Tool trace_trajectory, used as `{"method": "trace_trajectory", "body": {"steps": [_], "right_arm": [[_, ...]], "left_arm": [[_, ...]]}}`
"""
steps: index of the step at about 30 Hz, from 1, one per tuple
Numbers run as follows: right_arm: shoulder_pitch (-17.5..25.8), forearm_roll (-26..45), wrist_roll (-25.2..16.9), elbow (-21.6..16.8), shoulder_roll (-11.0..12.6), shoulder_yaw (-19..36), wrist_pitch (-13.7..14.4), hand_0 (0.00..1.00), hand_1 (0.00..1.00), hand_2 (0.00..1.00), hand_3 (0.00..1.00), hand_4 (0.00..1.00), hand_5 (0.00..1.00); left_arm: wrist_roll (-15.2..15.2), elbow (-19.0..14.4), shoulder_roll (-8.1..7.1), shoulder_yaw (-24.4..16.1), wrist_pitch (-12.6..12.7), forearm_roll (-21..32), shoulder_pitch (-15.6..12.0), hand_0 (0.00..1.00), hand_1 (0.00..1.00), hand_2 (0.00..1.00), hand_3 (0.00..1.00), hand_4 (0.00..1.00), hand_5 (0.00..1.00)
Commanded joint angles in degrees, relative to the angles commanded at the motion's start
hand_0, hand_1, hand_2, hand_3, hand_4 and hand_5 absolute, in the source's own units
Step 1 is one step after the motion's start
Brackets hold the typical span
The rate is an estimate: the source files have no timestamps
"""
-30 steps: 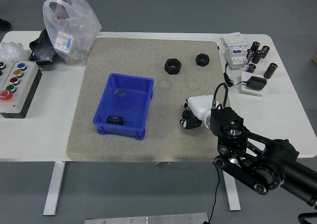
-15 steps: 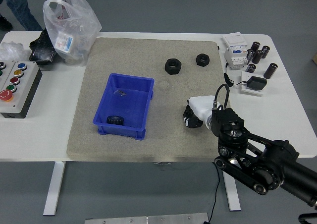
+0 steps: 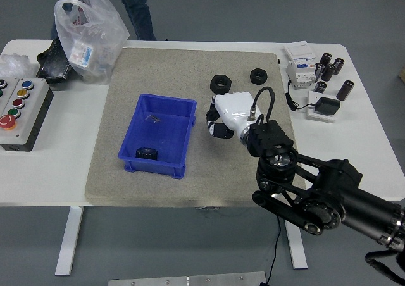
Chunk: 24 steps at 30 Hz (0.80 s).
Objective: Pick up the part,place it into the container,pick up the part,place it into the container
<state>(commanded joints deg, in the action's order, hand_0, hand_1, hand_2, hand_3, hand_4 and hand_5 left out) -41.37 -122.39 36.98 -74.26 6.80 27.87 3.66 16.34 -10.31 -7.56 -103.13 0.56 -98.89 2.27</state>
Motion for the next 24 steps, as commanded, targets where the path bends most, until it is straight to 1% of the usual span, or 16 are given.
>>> {"method": "trace_trajectory", "body": {"steps": [3, 4, 6, 9, 10, 14, 15, 16, 18, 19, 21, 22, 24], "right_arm": [[-1.4, 0.2, -1.4, 2.4, -2.8, -2.9, 4.8, 0.193, 0.334, 0.381, 0.480, 0.321, 0.083], [-1.7, 0.2, -2.2, 3.3, -3.5, -3.7, 6.3, 0.317, 0.553, 0.641, 0.681, 0.372, 0.281], [-1.9, 0.1, -3.1, 4.8, -4.6, -5.1, 9.1, 0.317, 0.553, 0.641, 0.681, 0.372, 0.281], [-2.0, -0.4, -3.8, 5.9, -5.5, -6.4, 12.7, 0.317, 0.553, 0.641, 0.681, 0.372, 0.281], [-2.0, -0.7, -4.0, 5.9, -5.7, -6.6, 13.9, 0.493, 0.744, 0.807, 0.855, 0.542, 0.304], [-1.9, -2.2, -4.3, 5.3, -6.1, -6.6, 17.6, 0.493, 0.744, 0.807, 0.855, 0.542, 0.304], [-1.8, -2.6, -4.4, 5.1, -6.1, -6.4, 18.3, 0.493, 0.744, 0.807, 0.855, 0.542, 0.304], [-1.7, -2.9, -4.5, 4.9, -6.1, -6.0, 18.8, 0.502, 0.745, 0.809, 0.867, 0.568, 0.315], [-1.3, -3.2, -4.8, 4.3, -5.8, -4.7, 19.7, 0.502, 0.745, 0.809, 0.867, 0.568, 0.315], [-1.0, -3.2, -5.0, 4.0, -5.6, -3.9, 20.2, 0.502, 0.745, 0.809, 0.867, 0.568, 0.315], [0.2, -1.4, -6.3, 2.9, -4.6, -1.3, 22.2, 0.502, 0.745, 0.809, 0.867, 0.568, 0.315], [1.1, 0.0, -7.4, 2.4, -3.9, 0.1, 23.4, 0.464, 0.702, 0.755, 0.775, 0.580, 0.322], [2.9, 2.9, -9.8, 1.8, -2.8, 2.8, 25.5, 0.464, 0.702, 0.755, 0.775, 0.580, 0.322]], "left_arm": [[0.1, 0.0, 0.00, 0.2, 0.0, 0.1, 0.1, 0.612, 0.603, 0.594, 0.624, 0.593, 0.425], [0.1, 0.0, 0.00, 0.2, 0.0, 0.1, 0.1, 0.612, 0.604, 0.595, 0.624, 0.594, 0.426], [0.2, 0.0, 0.00, 0.3, 0.0, 0.2, 0.1, 0.612, 0.604, 0.595, 0.624, 0.594, 0.426], [0.3, 0.0, -0.01, 0.1, 0.0, 0.0, 0.0, 0.612, 0.604, 0.595, 0.624, 0.594, 0.426], [0.3, 0.0, -0.01, 0.0, 0.0, -0.1, 0.0, 0.612, 0.604, 0.595, 0.624, 0.594, 0.427], [0.3, 0.0, -0.05, -0.1, 0.0, -0.2, -0.1, 0.612, 0.604, 0.595, 0.624, 0.594, 0.427], [0.3, 0.0, -0.08, 0.0, 0.0, -0.1, 0.0, 0.612, 0.604, 0.595, 0.624, 0.594, 0.427], [0.3, 0.0, -0.10, 0.1, 0.0, -0.1, 0.0, 0.612, 0.602, 0.595, 0.624, 0.594, 0.427], [0.2, 0.0, -0.12, 0.2, 0.0, 0.0, 0.1, 0.612, 0.602, 0.595, 0.624, 0.594, 0.427], [0.1, 0.0, -0.12, 0.2, 0.0, 0.0, 0.1, 0.612, 0.602, 0.595, 0.624, 0.594, 0.427], [0.1, 0.0, -0.08, 0.1, -0.1, -0.1, 0.1, 0.612, 0.602, 0.595, 0.624, 0.594, 0.427], [0.1, 0.0, -0.06, 0.2, -0.1, 0.0, 0.1, 0.612, 0.603, 0.594, 0.624, 0.594, 0.428], [0.1, 0.0, -0.01, -0.1, -0.1, -0.2, 0.0, 0.612, 0.603, 0.594, 0.624, 0.594, 0.428]]}}
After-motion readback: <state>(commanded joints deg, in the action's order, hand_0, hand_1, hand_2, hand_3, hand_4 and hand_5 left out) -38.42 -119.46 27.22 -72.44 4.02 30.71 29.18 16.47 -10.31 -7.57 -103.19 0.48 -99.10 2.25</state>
